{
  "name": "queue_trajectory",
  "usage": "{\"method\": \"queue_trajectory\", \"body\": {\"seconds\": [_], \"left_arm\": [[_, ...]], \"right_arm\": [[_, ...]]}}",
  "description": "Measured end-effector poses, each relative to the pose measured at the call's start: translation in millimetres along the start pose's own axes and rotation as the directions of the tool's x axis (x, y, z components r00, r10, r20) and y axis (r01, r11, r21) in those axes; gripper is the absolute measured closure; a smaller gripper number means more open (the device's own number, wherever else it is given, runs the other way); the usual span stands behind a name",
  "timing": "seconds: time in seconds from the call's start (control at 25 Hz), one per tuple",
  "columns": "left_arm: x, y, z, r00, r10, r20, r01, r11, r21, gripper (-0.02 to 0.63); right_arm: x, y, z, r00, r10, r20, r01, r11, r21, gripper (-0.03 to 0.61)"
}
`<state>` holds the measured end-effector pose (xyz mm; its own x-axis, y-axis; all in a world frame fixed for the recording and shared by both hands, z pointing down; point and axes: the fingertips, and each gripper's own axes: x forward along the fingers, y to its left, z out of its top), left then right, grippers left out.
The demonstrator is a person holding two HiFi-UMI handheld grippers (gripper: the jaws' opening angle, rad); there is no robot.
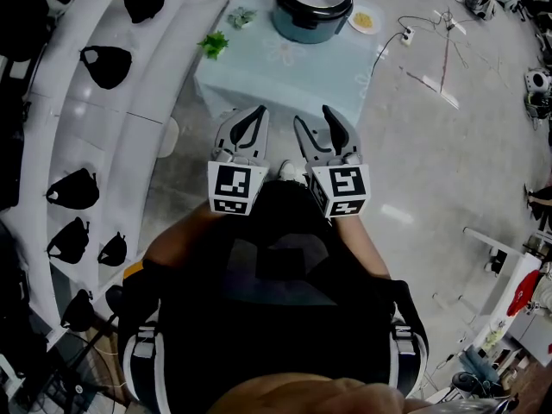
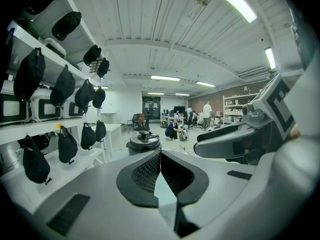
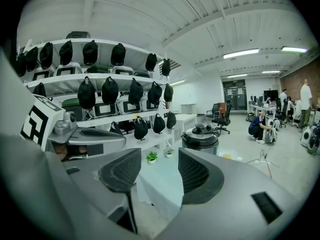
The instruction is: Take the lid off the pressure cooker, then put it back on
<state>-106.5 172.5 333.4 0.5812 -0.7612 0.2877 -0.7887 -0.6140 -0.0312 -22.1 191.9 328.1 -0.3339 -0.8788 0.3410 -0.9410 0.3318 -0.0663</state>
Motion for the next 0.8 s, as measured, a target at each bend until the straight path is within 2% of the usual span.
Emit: {"method": "queue_trajectory", "body": {"seconds": [0.8], "left_arm": [[-1.7, 3.7, -0.6, 1.000, -0.015, 0.005, 0.015, 1.000, 0.006, 0.604]], "right_arm": [[1.8, 5.5, -2.9, 1.000, -0.016, -0.004, 0.016, 1.000, 0.005, 0.330]]}}
